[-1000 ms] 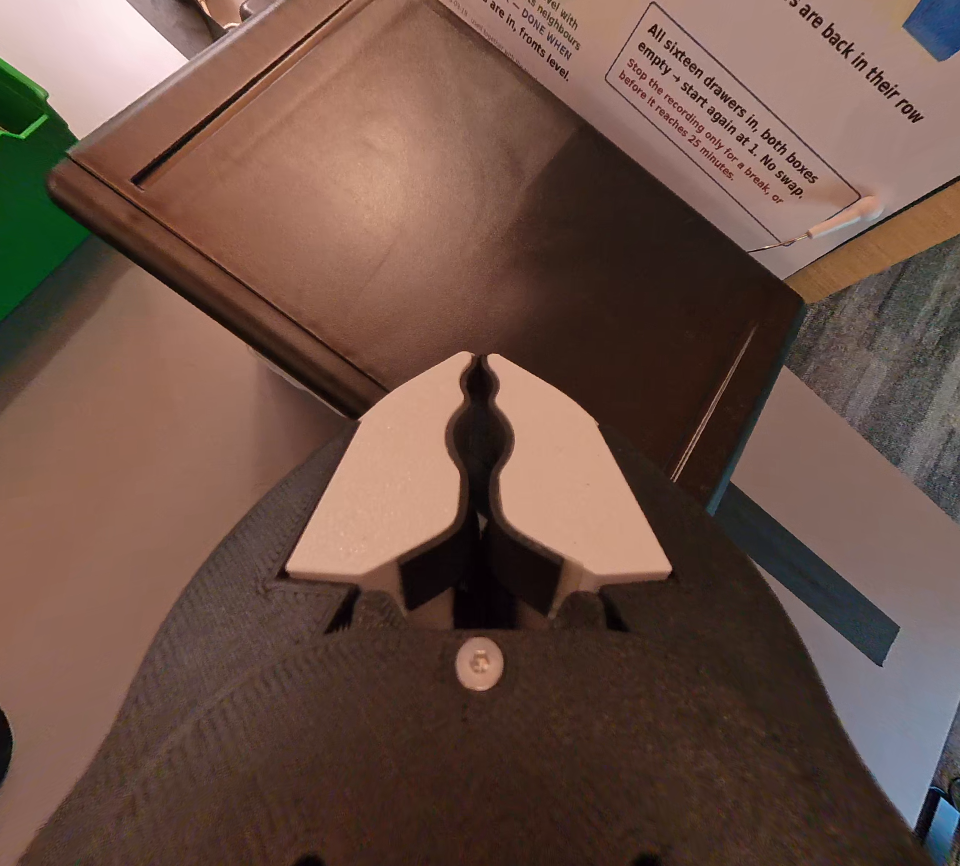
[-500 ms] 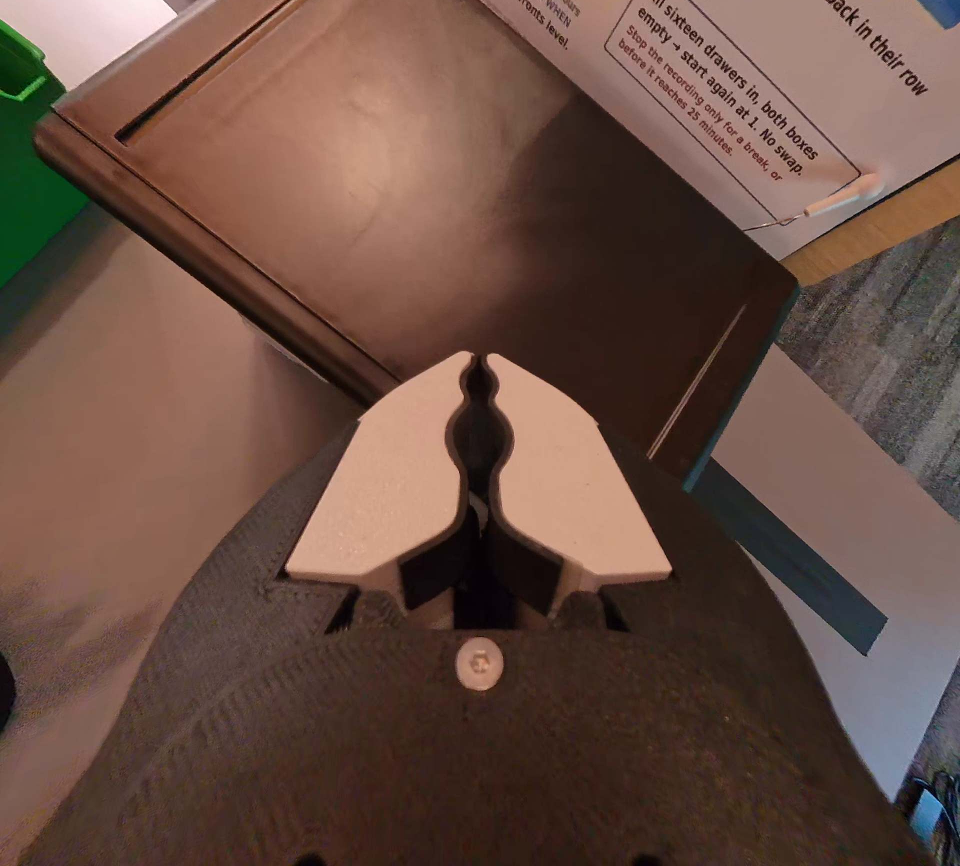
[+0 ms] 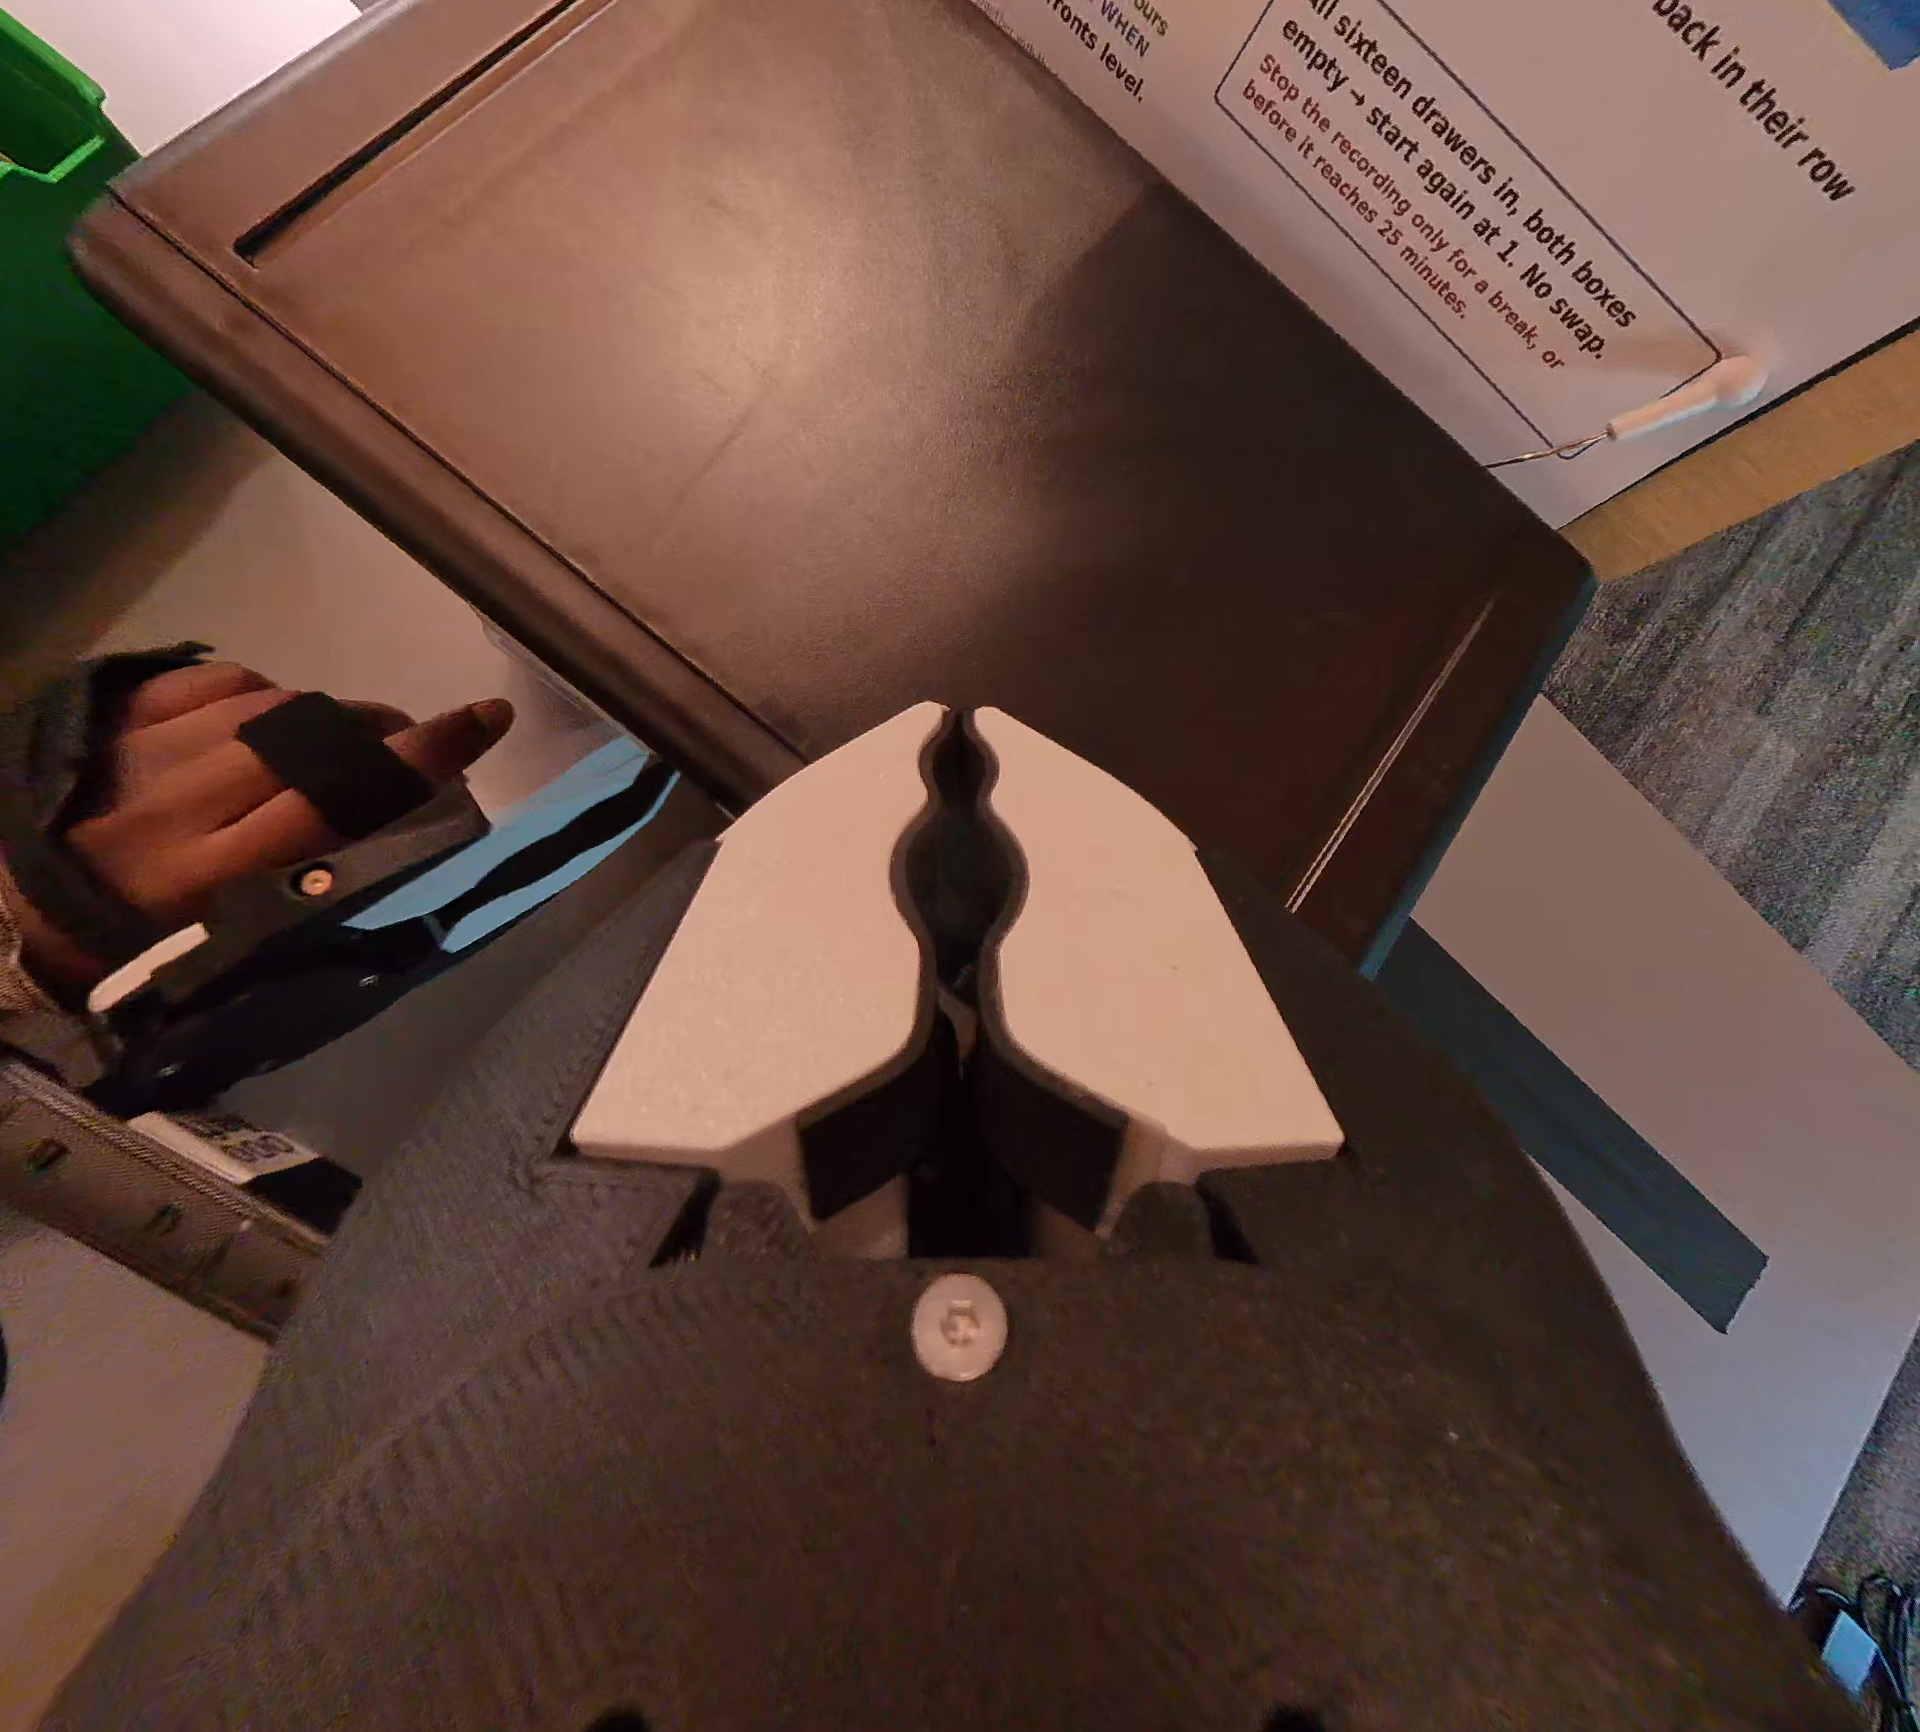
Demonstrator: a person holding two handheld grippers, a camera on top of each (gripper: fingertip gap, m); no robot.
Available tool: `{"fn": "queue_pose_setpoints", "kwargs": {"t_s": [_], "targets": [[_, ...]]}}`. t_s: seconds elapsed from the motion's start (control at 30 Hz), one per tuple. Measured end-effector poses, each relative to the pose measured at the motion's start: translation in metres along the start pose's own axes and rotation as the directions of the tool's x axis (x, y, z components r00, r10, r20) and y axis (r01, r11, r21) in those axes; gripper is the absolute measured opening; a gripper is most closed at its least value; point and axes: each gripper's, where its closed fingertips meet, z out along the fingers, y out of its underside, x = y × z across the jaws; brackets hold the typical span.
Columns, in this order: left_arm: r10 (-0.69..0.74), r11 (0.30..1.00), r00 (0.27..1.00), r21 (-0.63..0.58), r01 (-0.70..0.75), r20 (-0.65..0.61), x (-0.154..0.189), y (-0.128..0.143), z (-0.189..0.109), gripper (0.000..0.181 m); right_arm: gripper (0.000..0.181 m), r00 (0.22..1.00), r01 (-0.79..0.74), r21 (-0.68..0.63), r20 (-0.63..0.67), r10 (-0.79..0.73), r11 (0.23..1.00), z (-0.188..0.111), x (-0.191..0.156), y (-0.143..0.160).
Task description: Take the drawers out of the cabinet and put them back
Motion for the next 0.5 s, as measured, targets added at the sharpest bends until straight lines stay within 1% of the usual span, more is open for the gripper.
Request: {"fn": "queue_pose_setpoints", "kwargs": {"t_s": [0.07, 0.23, 0.37, 0.5], "targets": [[0.019, 1.0, 0.999, 0.005, -0.02, 0.032, -0.004, -0.002, 0.002, 0.031, 0.001, 1.0, 0.001, 0.0, 0.0, -0.001, 1.0, 0.0, 0.0, 0.0], [0.109, 0.994, 0.987, -0.002, -0.11, 0.119, -0.013, -0.002, 0.003, 0.011, 0.001, 1.0, -0.004, 0.004, 0.003, 0.004, 1.0, 0.0, 0.0, 0.0], [0.149, 0.989, 0.98, -0.009, -0.149, 0.132, -0.013, -0.002, 0.003, 0.011, 0.001, 1.0, -0.005, 0.0, -0.003, 0.005, 1.0, 0.0, 0.0, 0.0], [0.12, 0.993, 0.985, 0.008, -0.122, 0.122, -0.011, -0.007, -0.009, 0.01, 0.001, 1.0, -0.006, 0.002, -0.005, 0.006, 1.0, 0.0, 0.0, 0.0]]}}
